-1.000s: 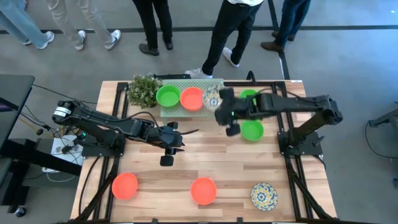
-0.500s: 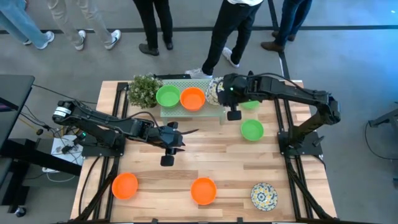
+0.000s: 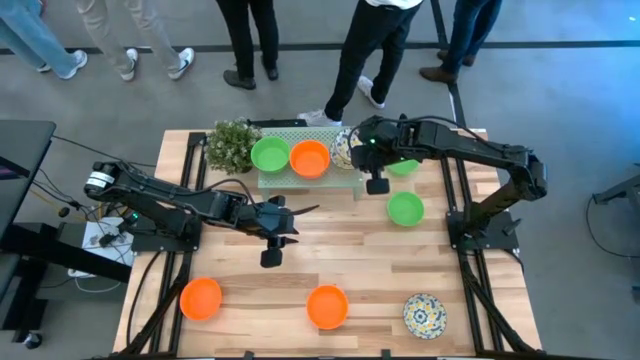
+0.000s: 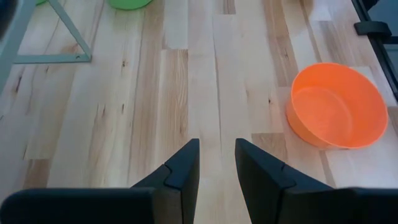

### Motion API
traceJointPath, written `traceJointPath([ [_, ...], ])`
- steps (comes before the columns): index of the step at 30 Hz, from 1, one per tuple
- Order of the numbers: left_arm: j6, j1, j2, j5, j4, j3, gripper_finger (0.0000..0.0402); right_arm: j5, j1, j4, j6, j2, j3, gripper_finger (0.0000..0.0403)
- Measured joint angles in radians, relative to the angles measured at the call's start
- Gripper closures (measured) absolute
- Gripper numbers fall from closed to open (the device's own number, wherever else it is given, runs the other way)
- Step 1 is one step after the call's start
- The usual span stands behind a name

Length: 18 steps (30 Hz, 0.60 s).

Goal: Pick & Place Mini bowls
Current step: Stack the yellow bowl on top of the yellow bowl on the shelf

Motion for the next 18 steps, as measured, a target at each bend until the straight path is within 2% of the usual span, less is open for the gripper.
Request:
traceJointPath([
  [18, 0.0, 0.0, 0.0, 0.0, 0.011, 0.0, 0.0298, -0.006, 0.008, 0.059, -0.011, 0.0, -0.054, 0.0398],
])
